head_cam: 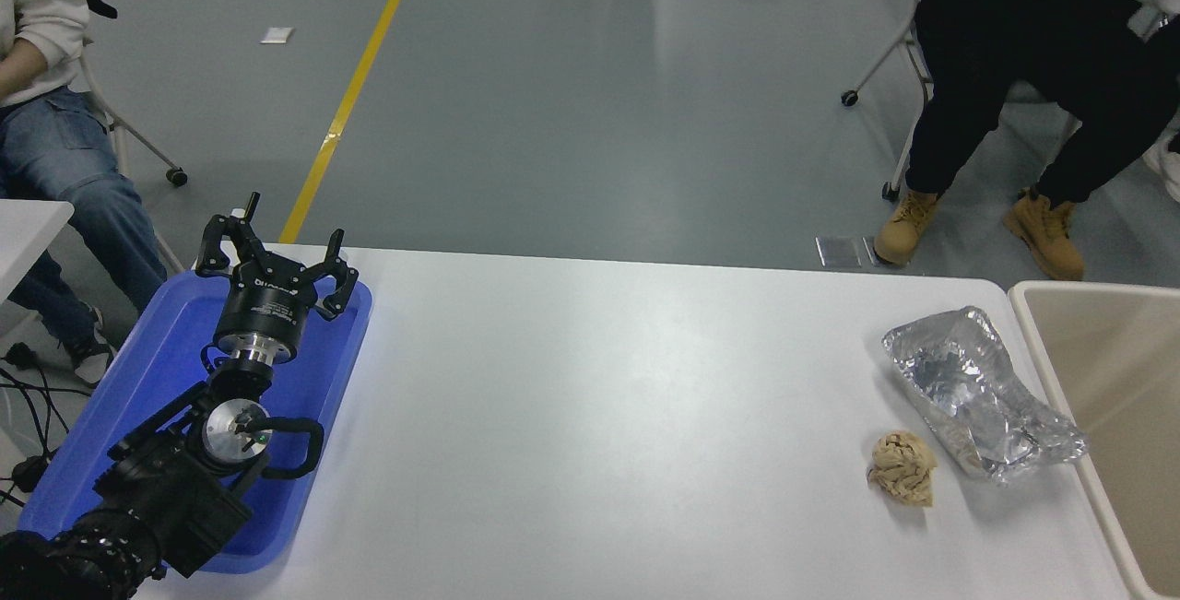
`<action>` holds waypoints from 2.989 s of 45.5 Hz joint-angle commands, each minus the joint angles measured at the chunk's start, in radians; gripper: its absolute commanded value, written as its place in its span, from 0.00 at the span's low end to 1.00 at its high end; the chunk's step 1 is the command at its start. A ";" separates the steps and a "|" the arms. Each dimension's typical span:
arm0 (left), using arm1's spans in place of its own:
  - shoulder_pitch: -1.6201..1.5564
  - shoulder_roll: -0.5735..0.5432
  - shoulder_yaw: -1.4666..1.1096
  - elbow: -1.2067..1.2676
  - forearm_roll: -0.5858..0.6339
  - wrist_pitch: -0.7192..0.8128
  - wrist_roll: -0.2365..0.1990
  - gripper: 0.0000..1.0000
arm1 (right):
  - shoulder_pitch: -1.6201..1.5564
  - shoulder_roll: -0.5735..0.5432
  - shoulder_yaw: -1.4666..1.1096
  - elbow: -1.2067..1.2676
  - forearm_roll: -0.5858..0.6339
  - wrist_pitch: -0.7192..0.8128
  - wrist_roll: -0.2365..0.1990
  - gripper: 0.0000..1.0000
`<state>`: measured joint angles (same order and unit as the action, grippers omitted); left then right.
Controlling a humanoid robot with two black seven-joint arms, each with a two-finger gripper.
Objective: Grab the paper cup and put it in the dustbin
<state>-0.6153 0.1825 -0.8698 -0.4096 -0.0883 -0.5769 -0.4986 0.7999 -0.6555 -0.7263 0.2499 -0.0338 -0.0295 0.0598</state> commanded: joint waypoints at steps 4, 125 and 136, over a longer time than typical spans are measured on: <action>0.000 0.000 0.000 0.000 -0.001 0.000 0.000 1.00 | -0.140 0.079 0.113 -0.012 0.005 -0.061 0.000 0.00; -0.001 0.000 0.000 0.000 -0.001 -0.001 0.000 1.00 | 0.814 0.146 -0.097 0.603 -0.166 0.051 0.003 1.00; -0.001 0.000 0.000 0.000 -0.001 0.000 0.000 1.00 | 0.930 0.168 -0.194 0.758 -0.190 0.181 0.003 1.00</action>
<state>-0.6159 0.1825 -0.8697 -0.4096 -0.0876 -0.5769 -0.4985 1.5915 -0.5060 -0.8324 0.8457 -0.1846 0.0344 0.0637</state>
